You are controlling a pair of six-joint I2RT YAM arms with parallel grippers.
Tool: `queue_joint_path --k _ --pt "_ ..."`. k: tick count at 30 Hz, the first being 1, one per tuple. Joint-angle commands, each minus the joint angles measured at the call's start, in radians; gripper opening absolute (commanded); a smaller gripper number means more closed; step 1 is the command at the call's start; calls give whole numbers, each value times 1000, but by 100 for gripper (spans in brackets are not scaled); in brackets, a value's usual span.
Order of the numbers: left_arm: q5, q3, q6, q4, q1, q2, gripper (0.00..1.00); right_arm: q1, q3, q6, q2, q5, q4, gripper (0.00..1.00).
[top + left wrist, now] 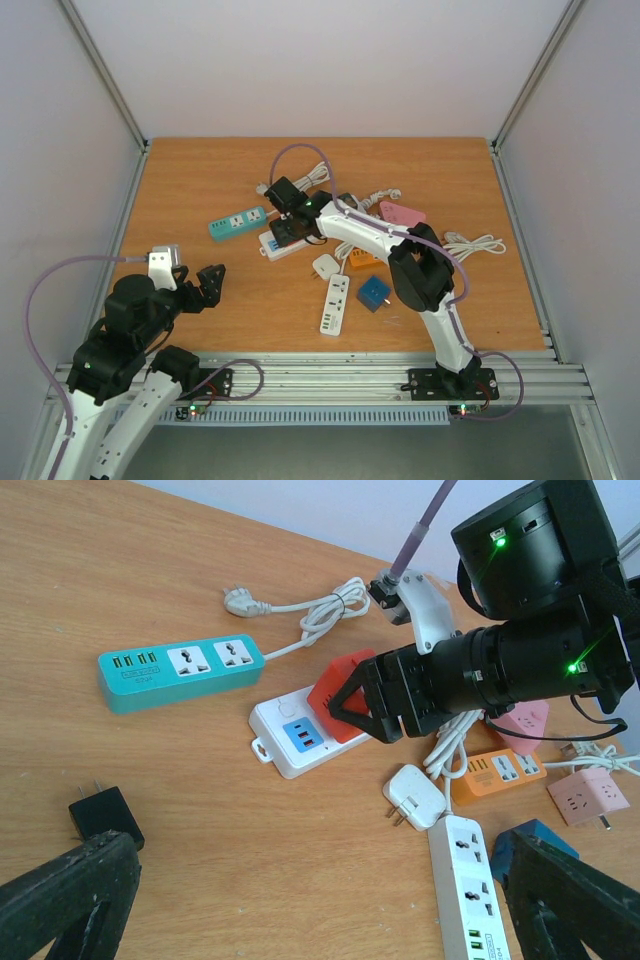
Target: Insert the plug
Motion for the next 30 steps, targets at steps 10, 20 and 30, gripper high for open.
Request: queue_joint_path --k 10,20,30 --pt "0 -12 20 56 5 -9 99 -5 37 10 76 -9 -137 27" --pt "0 -12 20 57 5 -8 99 3 88 84 119 169 -227 27" --pt "1 -12 21 57 5 -10 99 5 70 3 122 -29 -204 29"
